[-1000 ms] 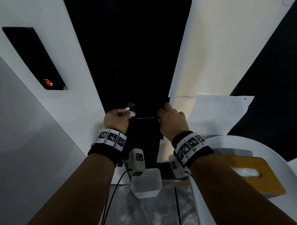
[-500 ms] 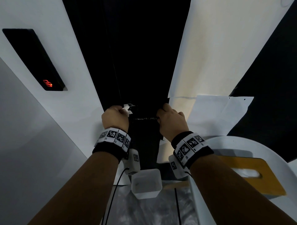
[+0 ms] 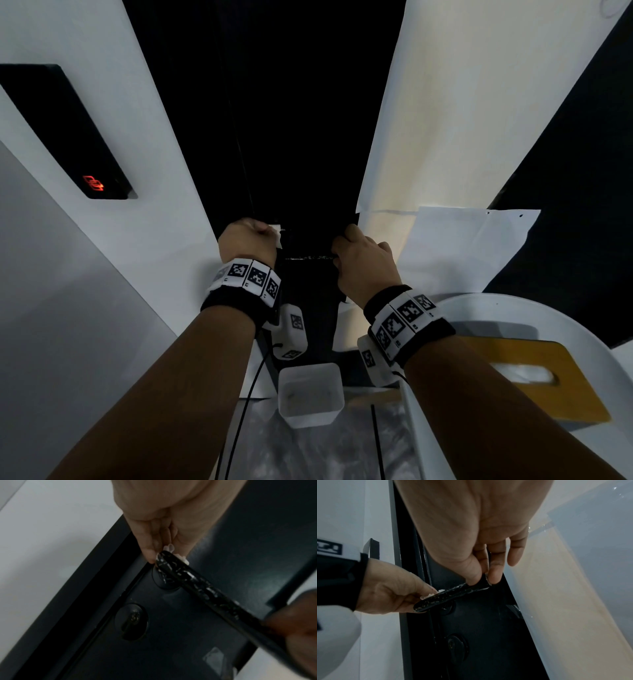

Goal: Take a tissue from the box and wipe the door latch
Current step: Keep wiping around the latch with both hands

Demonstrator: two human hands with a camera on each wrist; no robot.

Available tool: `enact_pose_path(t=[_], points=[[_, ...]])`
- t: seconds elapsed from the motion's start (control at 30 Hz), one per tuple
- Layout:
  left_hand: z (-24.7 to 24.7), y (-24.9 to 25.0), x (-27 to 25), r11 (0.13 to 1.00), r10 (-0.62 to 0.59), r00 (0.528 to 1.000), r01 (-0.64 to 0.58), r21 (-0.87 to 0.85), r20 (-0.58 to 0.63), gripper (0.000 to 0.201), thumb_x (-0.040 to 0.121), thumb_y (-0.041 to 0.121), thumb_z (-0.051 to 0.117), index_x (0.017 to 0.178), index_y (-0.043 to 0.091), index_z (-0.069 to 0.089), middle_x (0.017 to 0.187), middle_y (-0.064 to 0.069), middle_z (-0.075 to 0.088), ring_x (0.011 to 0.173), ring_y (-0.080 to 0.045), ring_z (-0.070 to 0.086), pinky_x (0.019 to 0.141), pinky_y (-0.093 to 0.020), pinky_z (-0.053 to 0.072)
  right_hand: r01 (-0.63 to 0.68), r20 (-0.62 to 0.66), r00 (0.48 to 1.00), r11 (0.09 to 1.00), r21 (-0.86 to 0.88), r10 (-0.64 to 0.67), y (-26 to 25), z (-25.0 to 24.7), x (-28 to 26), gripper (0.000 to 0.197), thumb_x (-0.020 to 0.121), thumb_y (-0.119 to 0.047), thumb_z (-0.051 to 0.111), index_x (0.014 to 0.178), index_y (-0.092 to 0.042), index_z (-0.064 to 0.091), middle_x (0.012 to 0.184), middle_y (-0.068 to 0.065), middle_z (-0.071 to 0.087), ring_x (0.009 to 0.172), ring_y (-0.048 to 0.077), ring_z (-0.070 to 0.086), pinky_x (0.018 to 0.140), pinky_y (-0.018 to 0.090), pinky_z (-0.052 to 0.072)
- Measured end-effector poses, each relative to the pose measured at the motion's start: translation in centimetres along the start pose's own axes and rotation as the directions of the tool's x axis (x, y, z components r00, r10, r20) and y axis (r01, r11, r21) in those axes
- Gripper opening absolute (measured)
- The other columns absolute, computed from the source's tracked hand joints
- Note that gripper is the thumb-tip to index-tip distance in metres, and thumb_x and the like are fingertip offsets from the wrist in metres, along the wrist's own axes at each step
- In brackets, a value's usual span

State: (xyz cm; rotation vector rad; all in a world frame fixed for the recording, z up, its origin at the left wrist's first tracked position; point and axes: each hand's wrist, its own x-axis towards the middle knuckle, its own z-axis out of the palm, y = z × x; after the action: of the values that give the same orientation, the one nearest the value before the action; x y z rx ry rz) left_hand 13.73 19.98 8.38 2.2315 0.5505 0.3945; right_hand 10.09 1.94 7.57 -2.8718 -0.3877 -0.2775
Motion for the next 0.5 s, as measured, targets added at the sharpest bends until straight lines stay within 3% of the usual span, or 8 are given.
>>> enact_pose_path(t=[0.23, 0.33, 0.43, 0.5], points=[[0.1, 0.4, -0.4, 0.974, 0.215, 0.977, -0.213, 0.083, -0.018, 0.013, 0.084, 0.023, 0.062, 0.079, 0.018, 0.073, 0.081, -0.004, 0.072, 0.08, -0.025, 0.066, 0.069, -0.029, 0.053, 0.0, 0.006, 1.0, 1.0, -0.006, 0.0, 0.0, 0.0, 0.0, 0.022, 0.079, -0.007, 0.052, 0.1, -0.015, 0.057, 0.107, 0.003, 0.046, 0.086, 0.028, 0.056, 0.072, 0.035, 0.03], [-0.1, 0.4, -0.5, 0.952, 0.271, 0.962, -0.273, 0.14, 0.027, 0.014, 0.085, 0.027, 0.061, 0.08, 0.02, 0.072, 0.079, -0.003, 0.071, 0.078, -0.024, 0.065, 0.063, -0.026, 0.048, -0.001, 0.007, 1.0, 1.0, -0.001, 0.001, 0.0, -0.1, 0.0, 0.025, 0.079, -0.007, 0.051, 0.102, -0.015, 0.057, 0.108, 0.003, 0.045, 0.087, 0.028, 0.055, 0.073, 0.035, 0.03], [-0.5, 0.4, -1.0, 0.942, 0.307, 0.948, -0.315, 0.118, 0.078, 0.014, 0.086, 0.029, 0.062, 0.082, 0.021, 0.071, 0.082, -0.002, 0.071, 0.08, -0.024, 0.065, 0.066, -0.026, 0.048, -0.004, 0.003, 1.0, 1.0, 0.0, 0.004, 0.0, -0.1, -0.1, 0.027, 0.08, -0.007, 0.051, 0.104, -0.016, 0.057, 0.11, 0.002, 0.046, 0.086, 0.028, 0.056, 0.073, 0.035, 0.031], [-1.0, -0.2, -1.7, 0.951, 0.298, 0.954, -0.3, 0.074, 0.03, 0.011, 0.088, 0.026, 0.06, 0.084, 0.02, 0.068, 0.084, -0.002, 0.07, 0.083, -0.024, 0.064, 0.066, -0.025, 0.044, -0.004, -0.002, 1.0, 1.0, 0.001, 0.004, 0.0, -0.1, -0.2, 0.027, 0.08, -0.007, 0.051, 0.105, -0.017, 0.057, 0.111, 0.002, 0.046, 0.085, 0.028, 0.056, 0.073, 0.035, 0.031]])
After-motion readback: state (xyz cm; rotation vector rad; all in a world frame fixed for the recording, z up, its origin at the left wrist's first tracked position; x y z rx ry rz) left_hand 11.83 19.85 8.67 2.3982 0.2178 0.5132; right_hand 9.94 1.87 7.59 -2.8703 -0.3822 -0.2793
